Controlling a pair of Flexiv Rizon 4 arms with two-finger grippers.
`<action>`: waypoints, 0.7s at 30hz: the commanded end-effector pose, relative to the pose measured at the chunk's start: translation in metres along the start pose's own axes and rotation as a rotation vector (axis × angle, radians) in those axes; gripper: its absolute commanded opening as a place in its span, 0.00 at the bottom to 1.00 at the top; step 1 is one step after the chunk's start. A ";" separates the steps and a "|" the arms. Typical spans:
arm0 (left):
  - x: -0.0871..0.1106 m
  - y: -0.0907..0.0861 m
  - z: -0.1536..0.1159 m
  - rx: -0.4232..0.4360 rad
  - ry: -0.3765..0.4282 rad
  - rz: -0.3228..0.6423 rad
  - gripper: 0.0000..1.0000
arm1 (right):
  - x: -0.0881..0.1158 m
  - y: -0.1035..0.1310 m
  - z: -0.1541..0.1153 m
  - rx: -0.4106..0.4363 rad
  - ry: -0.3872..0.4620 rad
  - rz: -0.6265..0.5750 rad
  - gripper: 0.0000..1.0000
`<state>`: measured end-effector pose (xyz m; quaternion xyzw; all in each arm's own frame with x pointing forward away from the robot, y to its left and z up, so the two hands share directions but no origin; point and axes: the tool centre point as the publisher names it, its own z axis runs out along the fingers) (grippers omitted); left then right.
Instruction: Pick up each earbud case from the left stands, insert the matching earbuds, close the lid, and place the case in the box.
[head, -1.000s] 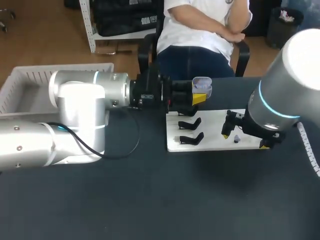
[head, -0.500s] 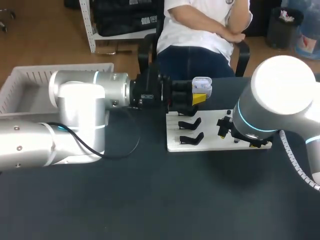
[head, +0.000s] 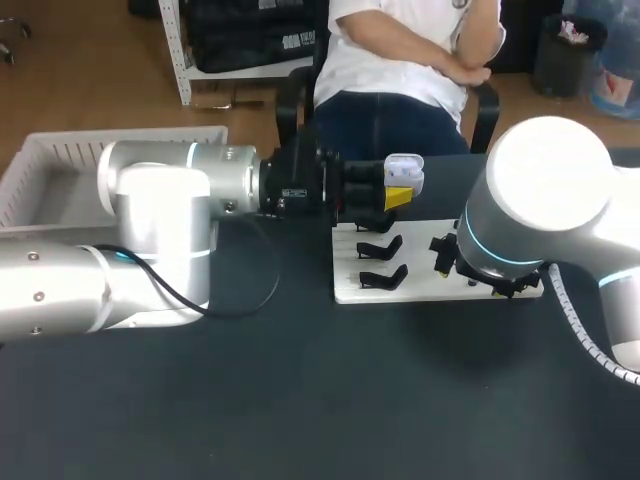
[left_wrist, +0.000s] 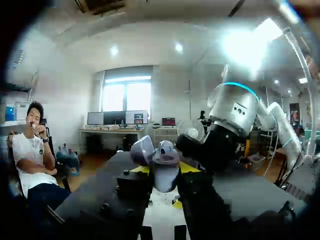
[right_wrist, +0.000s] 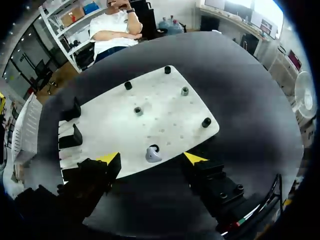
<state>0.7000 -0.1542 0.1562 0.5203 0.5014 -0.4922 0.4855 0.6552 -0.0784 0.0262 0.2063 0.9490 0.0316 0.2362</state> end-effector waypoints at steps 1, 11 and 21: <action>0.001 -0.002 0.000 -0.007 -0.004 0.003 0.00 | -0.002 -0.001 -0.004 0.005 0.028 0.023 0.82; 0.001 -0.002 0.000 -0.007 -0.004 0.003 0.00 | -0.005 0.003 -0.005 0.015 0.038 0.029 0.58; 0.001 -0.002 0.000 -0.007 -0.004 0.003 0.00 | -0.002 0.001 -0.002 0.029 0.047 0.030 0.48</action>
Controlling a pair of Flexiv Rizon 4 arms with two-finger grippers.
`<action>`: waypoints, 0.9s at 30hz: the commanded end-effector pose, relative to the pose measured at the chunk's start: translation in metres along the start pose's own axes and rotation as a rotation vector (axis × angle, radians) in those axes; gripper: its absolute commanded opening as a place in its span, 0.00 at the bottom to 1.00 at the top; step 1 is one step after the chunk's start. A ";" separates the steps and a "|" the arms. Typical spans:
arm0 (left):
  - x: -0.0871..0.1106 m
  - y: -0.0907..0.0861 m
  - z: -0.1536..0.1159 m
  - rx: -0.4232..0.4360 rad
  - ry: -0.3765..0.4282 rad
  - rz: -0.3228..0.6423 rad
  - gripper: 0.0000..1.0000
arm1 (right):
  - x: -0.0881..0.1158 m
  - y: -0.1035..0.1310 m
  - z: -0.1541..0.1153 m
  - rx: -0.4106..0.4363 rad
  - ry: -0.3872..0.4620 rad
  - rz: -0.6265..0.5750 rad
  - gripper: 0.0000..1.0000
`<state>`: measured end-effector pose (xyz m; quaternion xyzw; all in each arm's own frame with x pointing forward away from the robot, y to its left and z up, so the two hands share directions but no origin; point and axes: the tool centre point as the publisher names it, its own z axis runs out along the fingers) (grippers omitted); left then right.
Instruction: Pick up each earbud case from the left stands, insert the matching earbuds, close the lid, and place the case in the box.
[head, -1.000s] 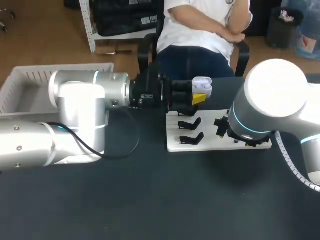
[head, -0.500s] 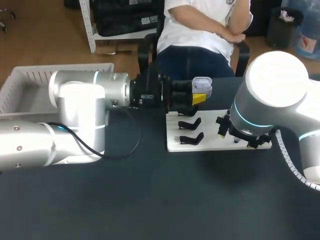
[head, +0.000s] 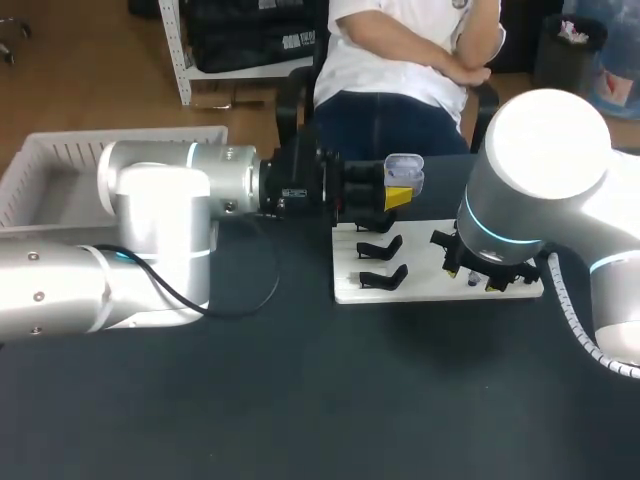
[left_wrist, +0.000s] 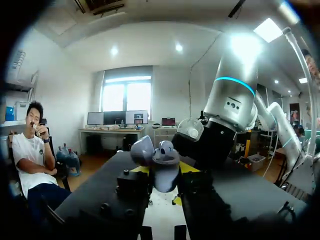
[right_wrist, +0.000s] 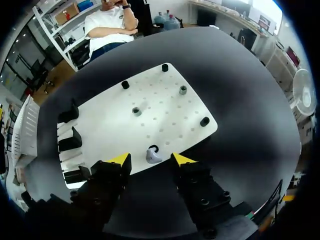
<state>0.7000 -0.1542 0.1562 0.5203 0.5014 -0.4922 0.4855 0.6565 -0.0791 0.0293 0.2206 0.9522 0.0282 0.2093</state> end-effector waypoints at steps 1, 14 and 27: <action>0.001 -0.002 0.000 -0.007 -0.004 0.003 0.00 | 0.000 0.001 0.001 0.005 -0.002 0.005 0.48; 0.001 -0.002 0.000 -0.007 -0.004 0.003 0.00 | 0.000 -0.001 0.005 0.018 -0.003 0.006 0.35; 0.001 -0.002 0.000 -0.007 -0.004 0.003 0.00 | 0.000 -0.001 0.007 0.021 -0.002 0.008 0.25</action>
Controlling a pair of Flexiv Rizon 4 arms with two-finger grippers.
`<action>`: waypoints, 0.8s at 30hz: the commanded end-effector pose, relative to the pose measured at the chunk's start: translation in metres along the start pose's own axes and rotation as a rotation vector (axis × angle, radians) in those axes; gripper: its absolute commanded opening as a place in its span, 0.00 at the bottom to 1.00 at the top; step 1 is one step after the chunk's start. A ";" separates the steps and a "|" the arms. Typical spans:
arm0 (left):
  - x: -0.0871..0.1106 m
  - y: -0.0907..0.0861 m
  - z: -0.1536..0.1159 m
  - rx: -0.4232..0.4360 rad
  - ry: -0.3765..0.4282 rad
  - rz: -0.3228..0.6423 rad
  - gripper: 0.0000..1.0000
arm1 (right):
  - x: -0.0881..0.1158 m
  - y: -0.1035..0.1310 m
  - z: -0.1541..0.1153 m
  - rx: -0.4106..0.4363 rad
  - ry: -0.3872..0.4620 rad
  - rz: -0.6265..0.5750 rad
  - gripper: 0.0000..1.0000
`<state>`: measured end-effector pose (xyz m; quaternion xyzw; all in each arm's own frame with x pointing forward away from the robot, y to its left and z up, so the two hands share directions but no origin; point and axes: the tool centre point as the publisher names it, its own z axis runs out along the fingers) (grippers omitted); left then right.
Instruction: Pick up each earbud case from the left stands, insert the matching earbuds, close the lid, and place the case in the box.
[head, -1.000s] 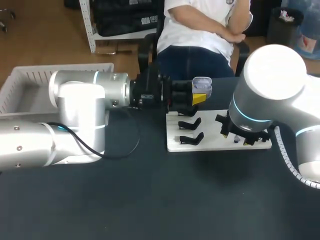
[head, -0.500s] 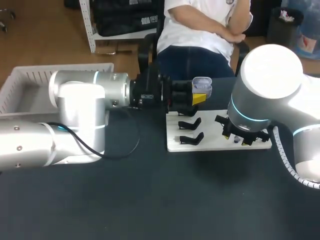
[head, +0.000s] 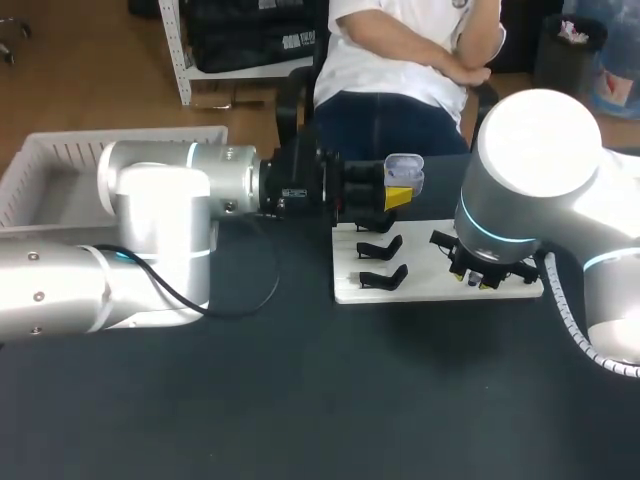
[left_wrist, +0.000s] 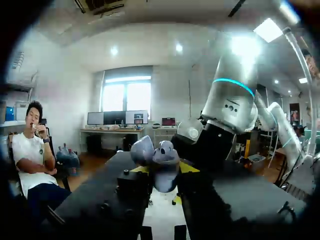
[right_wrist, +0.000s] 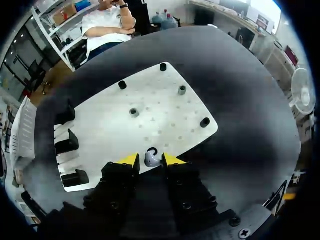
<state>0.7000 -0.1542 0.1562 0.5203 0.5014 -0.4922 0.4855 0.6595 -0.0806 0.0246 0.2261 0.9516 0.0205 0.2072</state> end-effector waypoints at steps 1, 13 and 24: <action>0.001 -0.002 0.000 -0.007 -0.004 0.003 0.00 | 0.001 0.000 0.002 0.003 -0.002 0.001 0.24; 0.001 -0.002 0.000 -0.007 -0.004 0.003 0.00 | -0.001 -0.003 0.003 0.012 -0.003 0.004 0.00; 0.001 -0.002 0.000 -0.007 -0.004 0.003 0.00 | -0.004 -0.007 -0.017 0.001 0.003 -0.016 0.00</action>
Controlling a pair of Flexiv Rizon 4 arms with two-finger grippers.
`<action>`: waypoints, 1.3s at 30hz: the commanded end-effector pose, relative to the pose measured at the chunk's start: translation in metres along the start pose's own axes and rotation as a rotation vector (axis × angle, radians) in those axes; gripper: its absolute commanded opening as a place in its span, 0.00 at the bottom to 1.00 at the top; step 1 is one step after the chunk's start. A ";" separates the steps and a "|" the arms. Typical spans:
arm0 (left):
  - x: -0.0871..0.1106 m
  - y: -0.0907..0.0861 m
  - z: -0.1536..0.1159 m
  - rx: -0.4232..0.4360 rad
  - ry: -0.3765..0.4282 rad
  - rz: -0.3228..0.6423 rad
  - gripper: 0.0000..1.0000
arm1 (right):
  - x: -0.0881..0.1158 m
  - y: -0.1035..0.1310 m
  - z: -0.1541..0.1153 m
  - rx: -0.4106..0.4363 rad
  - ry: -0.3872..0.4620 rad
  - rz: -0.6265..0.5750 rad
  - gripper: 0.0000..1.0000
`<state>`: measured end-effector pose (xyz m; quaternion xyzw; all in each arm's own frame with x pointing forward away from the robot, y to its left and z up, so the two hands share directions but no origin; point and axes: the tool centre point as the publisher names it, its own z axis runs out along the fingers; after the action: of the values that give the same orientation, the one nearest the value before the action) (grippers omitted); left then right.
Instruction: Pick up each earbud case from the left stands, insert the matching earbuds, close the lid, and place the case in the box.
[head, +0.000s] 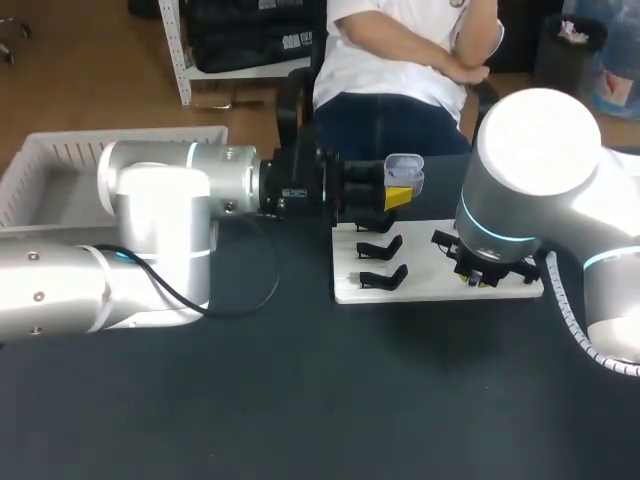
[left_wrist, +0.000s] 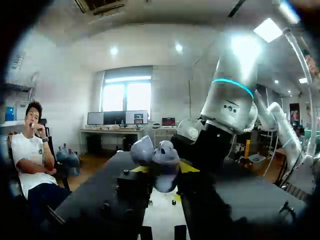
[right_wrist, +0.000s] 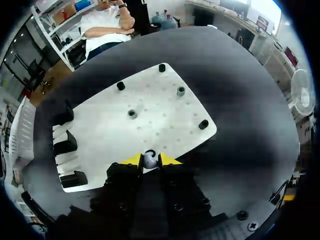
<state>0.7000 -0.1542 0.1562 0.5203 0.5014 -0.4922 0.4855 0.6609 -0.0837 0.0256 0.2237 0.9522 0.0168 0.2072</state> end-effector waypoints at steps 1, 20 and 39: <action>0.001 -0.002 0.000 -0.007 -0.004 0.003 0.00 | -0.002 -0.006 -0.024 -0.010 0.000 -0.017 0.00; 0.001 -0.002 0.000 -0.007 -0.004 0.003 0.00 | 0.002 -0.001 -0.187 -0.199 -0.006 -0.534 0.00; 0.001 -0.002 0.000 -0.007 -0.004 0.003 0.00 | 0.006 0.079 -0.242 -0.296 -0.018 -0.815 0.00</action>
<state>0.7000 -0.1542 0.1562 0.5203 0.5014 -0.4922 0.4855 0.5813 -0.0075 0.2544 -0.2013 0.9441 0.0747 0.2501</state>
